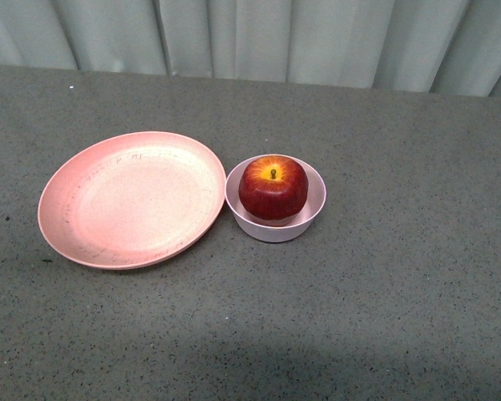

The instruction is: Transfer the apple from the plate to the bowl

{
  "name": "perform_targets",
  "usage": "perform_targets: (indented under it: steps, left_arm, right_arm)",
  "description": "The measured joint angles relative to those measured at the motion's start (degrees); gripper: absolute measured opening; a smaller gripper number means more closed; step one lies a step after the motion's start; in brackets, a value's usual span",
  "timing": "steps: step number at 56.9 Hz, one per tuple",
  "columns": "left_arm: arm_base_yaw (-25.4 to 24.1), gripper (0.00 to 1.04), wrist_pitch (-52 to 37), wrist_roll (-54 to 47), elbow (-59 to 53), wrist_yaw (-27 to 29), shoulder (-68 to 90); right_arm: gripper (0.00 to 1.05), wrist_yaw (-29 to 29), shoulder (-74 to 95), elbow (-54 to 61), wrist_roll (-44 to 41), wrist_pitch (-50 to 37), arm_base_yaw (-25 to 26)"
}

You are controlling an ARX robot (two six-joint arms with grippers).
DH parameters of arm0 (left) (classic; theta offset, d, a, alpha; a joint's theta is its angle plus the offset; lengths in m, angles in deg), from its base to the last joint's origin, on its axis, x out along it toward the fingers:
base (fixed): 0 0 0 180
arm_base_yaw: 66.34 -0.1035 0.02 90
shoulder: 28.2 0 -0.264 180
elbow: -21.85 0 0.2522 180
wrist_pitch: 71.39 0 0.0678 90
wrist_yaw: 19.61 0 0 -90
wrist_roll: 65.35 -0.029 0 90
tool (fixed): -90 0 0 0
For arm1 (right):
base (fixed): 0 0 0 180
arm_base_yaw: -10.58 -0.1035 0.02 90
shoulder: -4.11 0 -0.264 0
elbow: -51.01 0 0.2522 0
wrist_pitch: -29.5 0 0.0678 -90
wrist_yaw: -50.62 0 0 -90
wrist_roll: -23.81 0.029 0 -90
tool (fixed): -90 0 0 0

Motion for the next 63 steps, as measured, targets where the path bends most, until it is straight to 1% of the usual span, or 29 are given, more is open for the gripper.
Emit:
perform_targets:
  steps: [2, 12, 22, 24, 27, 30, 50, 63]
  left_arm:
    - [-0.55, 0.03, 0.76, 0.11, -1.2, -0.63, -1.86]
    - [-3.08, 0.04, 5.14, 0.04, -5.33, -3.1, -10.54]
    - [-5.66, 0.04, 12.96, 0.04, -8.96, -5.77, -21.94]
    - [-7.41, 0.04, 14.56, 0.02, -9.42, -8.85, -24.0]
    - [-9.16, 0.04, 16.48, 0.02, -9.88, -9.94, -26.4]
    - [-10.25, 0.04, 19.15, 0.07, -10.45, -9.9, -29.75]
    - [-10.38, 0.04, 35.56, 0.04, -11.08, -10.19, -48.24]
    - [-10.38, 0.04, 43.65, 0.04, -11.1, -10.19, -56.87]
  right_arm:
    - [0.95, 0.0, 0.0, 0.0, 0.0, 0.0, 0.0]
    - [0.95, 0.0, 0.0, 0.0, 0.0, 0.0, 0.0]
    - [0.95, 0.0, 0.0, 0.0, 0.0, 0.0, 0.0]
    - [0.95, 0.0, 0.0, 0.0, 0.0, 0.0, 0.0]
    - [0.95, 0.0, 0.0, 0.0, 0.0, 0.0, 0.0]
    - [0.95, 0.0, 0.0, 0.0, 0.0, 0.0, 0.0]
    - [0.95, -0.02, 0.0, 0.0, 0.0, 0.0, 0.0]
    - [0.95, 0.0, 0.0, 0.0, 0.0, 0.0, 0.0]
